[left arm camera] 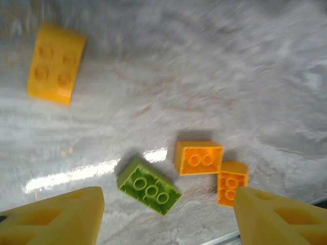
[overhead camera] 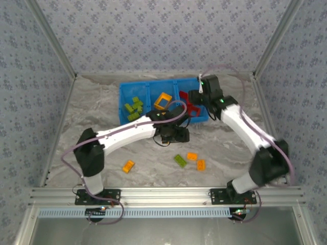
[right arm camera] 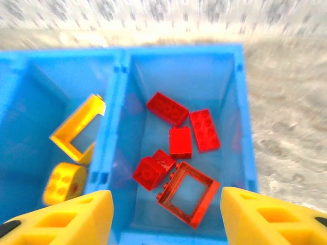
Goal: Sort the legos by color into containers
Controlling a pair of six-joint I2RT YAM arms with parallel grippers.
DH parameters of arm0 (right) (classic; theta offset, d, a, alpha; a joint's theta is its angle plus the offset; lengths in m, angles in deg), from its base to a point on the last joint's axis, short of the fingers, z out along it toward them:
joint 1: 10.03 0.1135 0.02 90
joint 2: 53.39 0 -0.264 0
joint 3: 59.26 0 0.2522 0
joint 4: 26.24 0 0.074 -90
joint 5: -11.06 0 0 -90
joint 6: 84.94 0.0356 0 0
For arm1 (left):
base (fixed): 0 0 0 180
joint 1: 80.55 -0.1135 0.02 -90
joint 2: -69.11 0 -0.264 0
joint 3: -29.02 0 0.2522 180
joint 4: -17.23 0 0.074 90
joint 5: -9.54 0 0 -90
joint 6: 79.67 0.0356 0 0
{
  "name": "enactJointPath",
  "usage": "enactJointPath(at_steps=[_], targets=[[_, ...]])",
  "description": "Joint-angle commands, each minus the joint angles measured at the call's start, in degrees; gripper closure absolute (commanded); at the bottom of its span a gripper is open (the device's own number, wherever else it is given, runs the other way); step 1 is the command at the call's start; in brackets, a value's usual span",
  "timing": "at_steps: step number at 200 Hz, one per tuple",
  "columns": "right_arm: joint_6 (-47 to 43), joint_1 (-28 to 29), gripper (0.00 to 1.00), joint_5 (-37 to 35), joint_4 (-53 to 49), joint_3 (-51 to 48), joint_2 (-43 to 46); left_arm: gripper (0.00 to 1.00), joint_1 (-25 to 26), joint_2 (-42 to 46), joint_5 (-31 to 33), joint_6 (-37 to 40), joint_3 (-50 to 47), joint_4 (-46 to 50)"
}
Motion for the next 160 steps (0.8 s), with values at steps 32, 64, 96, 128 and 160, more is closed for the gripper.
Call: enactJointPath(at_steps=[32, 64, 96, 128, 160], targets=[[3.48, 16.54, 0.29, -20.86, -6.86, -19.52, 28.43, 0.28, -0.83, -2.83, -12.98, -21.76, -1.02, 1.61], [6.05, 27.70, 0.29, -26.35, -14.69, -20.58, 36.62, 0.27, 0.04, -2.33, -15.60, -33.68, -10.41, -9.60], [8.30, 34.87, 0.30, -26.05, -17.44, -23.81, 45.90, 0.27, 1.47, -4.69, -16.05, -39.29, -12.79, -14.70], [10.91, 38.54, 0.30, -25.43, -24.40, -22.85, 51.11, 0.31, 1.75, -6.67, -14.92, -40.28, -12.29, -17.13], [12.58, 40.86, 0.30, -24.71, -29.50, -21.28, 51.70, 0.35, 2.45, -9.20, -16.77, -41.60, -12.01, -15.84]])
